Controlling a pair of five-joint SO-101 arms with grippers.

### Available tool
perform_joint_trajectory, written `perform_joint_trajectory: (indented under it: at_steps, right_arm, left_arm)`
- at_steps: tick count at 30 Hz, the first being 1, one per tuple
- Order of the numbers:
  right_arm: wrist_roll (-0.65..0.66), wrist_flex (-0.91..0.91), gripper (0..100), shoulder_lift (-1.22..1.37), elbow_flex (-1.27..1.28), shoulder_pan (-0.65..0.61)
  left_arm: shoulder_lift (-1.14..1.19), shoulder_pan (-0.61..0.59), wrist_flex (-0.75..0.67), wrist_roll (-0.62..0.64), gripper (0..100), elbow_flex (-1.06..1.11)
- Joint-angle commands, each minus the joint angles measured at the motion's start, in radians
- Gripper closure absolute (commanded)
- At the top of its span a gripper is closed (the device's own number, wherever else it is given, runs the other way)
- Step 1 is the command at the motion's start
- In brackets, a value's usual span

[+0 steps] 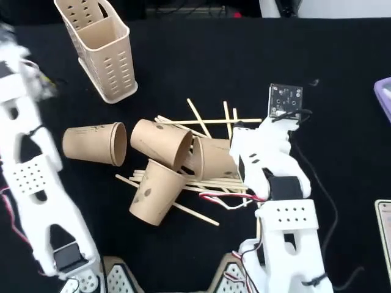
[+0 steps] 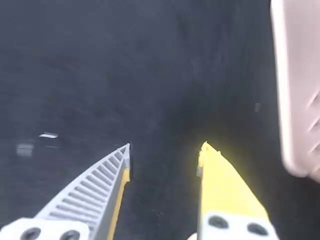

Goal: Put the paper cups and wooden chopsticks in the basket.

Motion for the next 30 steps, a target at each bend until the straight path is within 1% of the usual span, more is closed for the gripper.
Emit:
perform_joint_trajectory:
  at_steps: [1, 5, 7, 9, 11, 14, 17, 23, 27, 30]
  right_arm:
    - [-0.008, -0.020, 78.9, 0.004, -0.007, -0.009]
    - [-0.008, -0.020, 78.9, 0.004, -0.007, -0.009]
    - [-0.008, -0.018, 78.9, 0.004, -0.005, -0.009]
    - [-0.008, -0.015, 78.9, 0.004, -0.005, -0.009]
    - [-0.008, -0.014, 78.9, 0.004, -0.004, -0.009]
    - [-0.008, -0.018, 78.9, 0.004, 0.005, -0.009]
    - [-0.008, -0.021, 78.9, 0.004, 0.015, -0.009]
    - [-0.006, -0.021, 78.9, 0.004, 0.016, -0.040]
    - [-0.003, -0.021, 78.9, 0.004, 0.021, -0.052]
    - [-0.003, -0.021, 79.0, 0.002, 0.019, -0.051]
  left_arm:
    - [-0.035, -0.016, 0.066, 0.055, 77, -0.354]
    - [-0.129, 0.068, 0.037, 0.117, 70, -0.331]
    - [-0.155, 0.107, 0.015, 0.184, 69, -0.326]
    - [-0.167, 0.150, -0.035, 0.236, 69, -0.325]
    - [-0.166, 0.199, -0.089, 0.244, 69, -0.315]
    - [-0.158, 0.254, -0.129, 0.232, 69, -0.314]
    - [-0.157, 0.275, -0.161, 0.238, 69, -0.298]
    - [-0.157, 0.268, -0.259, 0.230, 69, -0.090]
    - [-0.158, 0.260, -0.252, 0.230, 69, 0.007]
    - [-0.167, 0.263, -0.219, 0.235, 70, 0.021]
